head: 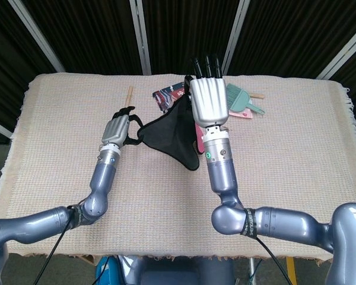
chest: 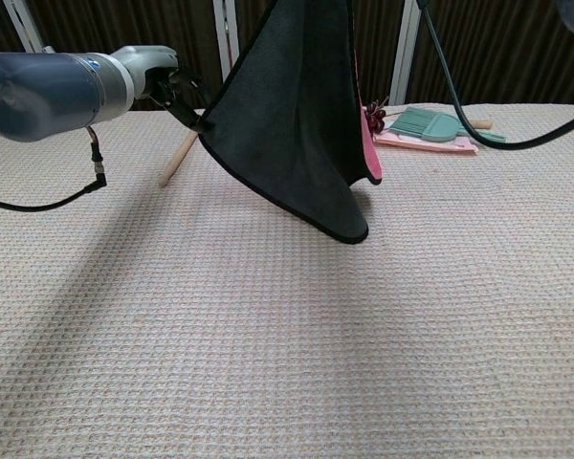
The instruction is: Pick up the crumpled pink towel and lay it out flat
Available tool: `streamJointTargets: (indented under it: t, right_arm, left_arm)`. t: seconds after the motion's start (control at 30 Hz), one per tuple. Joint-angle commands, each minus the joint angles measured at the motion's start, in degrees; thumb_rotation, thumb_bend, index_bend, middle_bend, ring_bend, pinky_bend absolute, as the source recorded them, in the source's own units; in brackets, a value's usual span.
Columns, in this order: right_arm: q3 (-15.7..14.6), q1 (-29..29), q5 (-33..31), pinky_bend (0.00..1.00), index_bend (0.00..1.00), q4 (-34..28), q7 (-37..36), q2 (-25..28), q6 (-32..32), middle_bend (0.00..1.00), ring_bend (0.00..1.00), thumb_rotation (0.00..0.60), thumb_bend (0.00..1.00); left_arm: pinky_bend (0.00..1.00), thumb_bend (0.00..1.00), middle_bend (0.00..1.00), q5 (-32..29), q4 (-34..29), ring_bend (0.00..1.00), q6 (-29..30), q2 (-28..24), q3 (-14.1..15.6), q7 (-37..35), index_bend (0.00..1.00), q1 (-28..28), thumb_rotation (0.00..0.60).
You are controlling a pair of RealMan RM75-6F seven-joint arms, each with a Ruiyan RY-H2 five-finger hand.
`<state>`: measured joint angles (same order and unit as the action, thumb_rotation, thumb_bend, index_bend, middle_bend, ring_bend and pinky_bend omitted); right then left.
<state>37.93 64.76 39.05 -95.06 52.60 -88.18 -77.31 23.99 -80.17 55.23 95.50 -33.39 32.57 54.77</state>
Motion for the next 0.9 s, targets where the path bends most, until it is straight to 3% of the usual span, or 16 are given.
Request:
streamJointTargets:
  t: [0.03,0.3,0.57,0.9]
  right_arm:
    - [-0.3,0.2,-0.3,0.00,0.62,-0.3,0.0,0.2,-0.4,0.18,0.02,0.600,0.56]
    - [-1.3,0.7,-1.2,0.00,0.62,-0.5,-0.1,0.2,-1.2,0.17,0.02,0.600,0.56]
    - [-1.9,1.3,-1.8,0.00,0.62,-0.3,-0.6,0.1,-1.8,0.18,0.02,0.600,0.56]
    - [-2.7,0.3,-2.3,0.00,0.62,-0.4,-2.0,1.4,-2.4,0.18,0.02,0.600,0.56]
  left_arm:
    - [0.00,0.37,0.06,-0.4,0.7,0.00,-0.2,0.0,0.7,0.0,0.44,0.6,0.600]
    - [0.00,0.41,0.06,-1.3,2.0,0.00,-1.3,0.3,1.7,-1.5,0.44,1.8,0.600]
    - [0.00,0.52,0.09,-1.4,2.3,0.00,-1.6,0.8,3.5,-2.6,0.56,2.4,0.600]
    - [0.00,0.53,0.09,1.6,-0.1,0.00,-0.8,-1.9,3.8,-5.4,0.58,1.6,0.600]
